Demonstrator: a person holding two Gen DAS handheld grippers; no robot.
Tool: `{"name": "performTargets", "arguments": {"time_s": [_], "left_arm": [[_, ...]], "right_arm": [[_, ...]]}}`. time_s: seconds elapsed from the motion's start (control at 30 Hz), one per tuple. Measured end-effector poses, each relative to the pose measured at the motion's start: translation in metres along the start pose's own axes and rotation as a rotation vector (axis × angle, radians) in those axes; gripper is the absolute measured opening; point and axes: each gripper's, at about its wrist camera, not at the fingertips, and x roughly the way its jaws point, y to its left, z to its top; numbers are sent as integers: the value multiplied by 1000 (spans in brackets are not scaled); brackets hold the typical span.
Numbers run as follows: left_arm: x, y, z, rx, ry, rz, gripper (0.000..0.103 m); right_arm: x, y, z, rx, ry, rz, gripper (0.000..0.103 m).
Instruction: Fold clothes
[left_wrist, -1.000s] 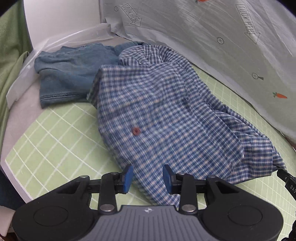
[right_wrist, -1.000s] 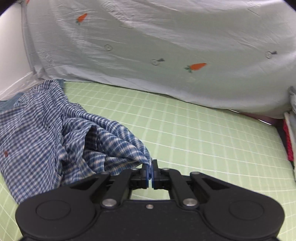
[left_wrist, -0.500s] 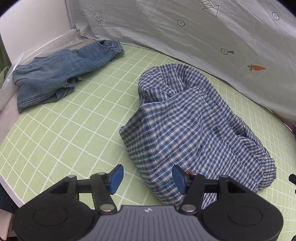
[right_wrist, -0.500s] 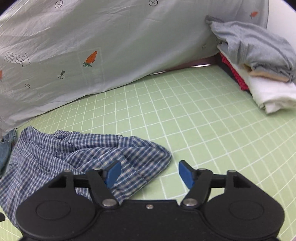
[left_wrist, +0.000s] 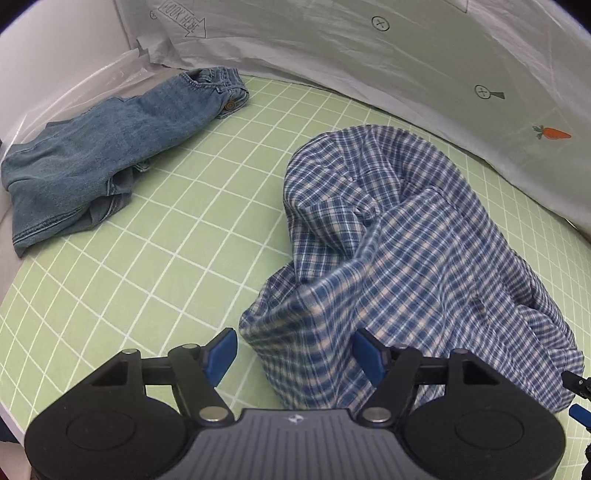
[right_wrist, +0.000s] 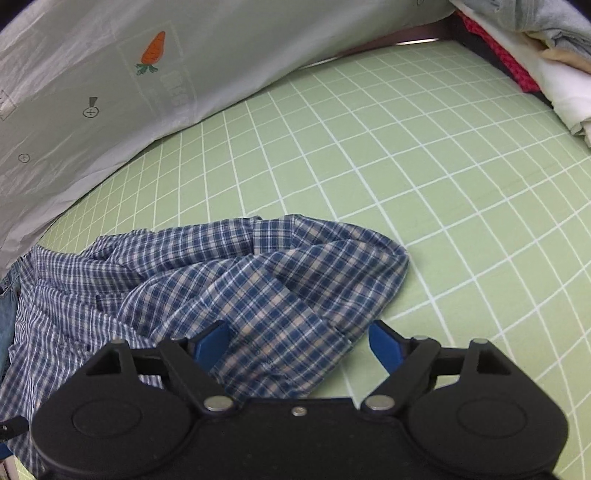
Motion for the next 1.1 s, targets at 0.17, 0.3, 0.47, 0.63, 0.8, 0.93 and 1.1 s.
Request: {"name": "performTargets", "arguments": {"time_s": [0.17,0.3,0.47,0.63,0.8,0.93,1.1], "left_arm": [[31,-12,27,-26,38,-76,16],[52,-43,51,16,34,-109,3],[37,-74,87,64,-92,-188,3],[-6,-94,102,143,-224,-237,6],[-5,-88,78,149,-164,-206,28],[-1,-73,64,121,-118,-182,49],[8,-76,71,137,-120,-168,63]], "right_arm": [[27,19,20,-69,42,48,73],[40,39,44,-218,27,80,38],[31,44,90,-258,-121,28,12],[-26,36,128,-225,-393,-58,13],[-37,17,113,-181,-327,-127,59],[-31,8,86,-174,-257,-90,70],[-8,19,74,-176,-192,-28,72]]}}
